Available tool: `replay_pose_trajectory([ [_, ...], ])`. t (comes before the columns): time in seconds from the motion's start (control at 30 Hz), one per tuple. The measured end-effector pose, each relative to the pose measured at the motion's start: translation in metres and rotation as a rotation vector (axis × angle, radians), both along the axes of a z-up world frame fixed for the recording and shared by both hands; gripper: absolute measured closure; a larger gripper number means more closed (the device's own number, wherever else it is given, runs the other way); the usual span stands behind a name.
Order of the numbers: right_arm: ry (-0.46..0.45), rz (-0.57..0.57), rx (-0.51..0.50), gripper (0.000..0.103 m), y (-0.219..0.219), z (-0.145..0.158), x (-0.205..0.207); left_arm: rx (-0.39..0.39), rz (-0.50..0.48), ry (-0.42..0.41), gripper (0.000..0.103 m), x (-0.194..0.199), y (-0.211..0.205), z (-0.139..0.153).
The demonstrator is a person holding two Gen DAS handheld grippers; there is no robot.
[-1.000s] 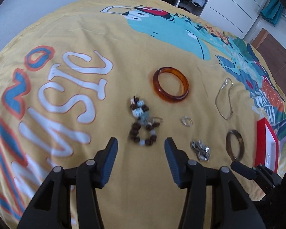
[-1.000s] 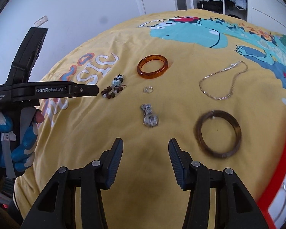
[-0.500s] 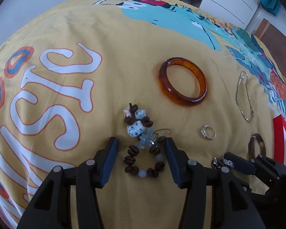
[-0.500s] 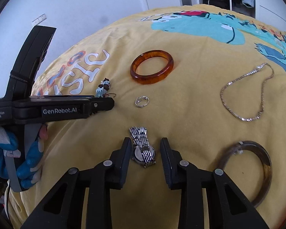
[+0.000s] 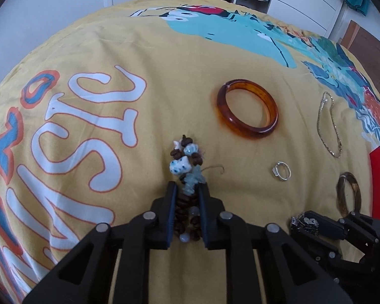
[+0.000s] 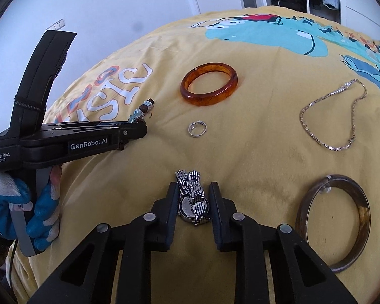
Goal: Organize jewelry
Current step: 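Grasp the brown beaded bracelet with the left tool while the right tool grasps the silver pendant, then carry bracelet and pendant into the red box and open both tools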
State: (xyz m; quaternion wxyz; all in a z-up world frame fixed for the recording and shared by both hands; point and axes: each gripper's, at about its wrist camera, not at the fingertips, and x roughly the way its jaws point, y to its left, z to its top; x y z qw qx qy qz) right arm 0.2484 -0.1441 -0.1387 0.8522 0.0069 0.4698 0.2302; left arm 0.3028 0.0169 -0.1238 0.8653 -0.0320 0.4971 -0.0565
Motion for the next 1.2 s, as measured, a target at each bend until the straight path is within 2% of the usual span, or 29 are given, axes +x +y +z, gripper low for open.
replay_pose_trajectory([
  [0.03, 0.002, -0.002, 0.004, 0.079, -0.001, 0.001, -0.002, -0.004, 0.000, 0.001, 0.093, -0.001, 0.001, 0.001],
  [0.3, -0.010, -0.004, 0.012, 0.080, 0.000, 0.018, -0.025, -0.027, -0.001, 0.004, 0.093, -0.027, 0.004, 0.016],
  [0.8, -0.061, -0.009, -0.020, 0.080, -0.003, 0.063, -0.072, -0.061, -0.018, -0.044, 0.094, -0.085, 0.005, 0.068],
  [1.2, -0.136, -0.071, -0.082, 0.080, -0.052, 0.114, -0.109, -0.099, -0.111, -0.099, 0.094, -0.116, -0.041, 0.112],
])
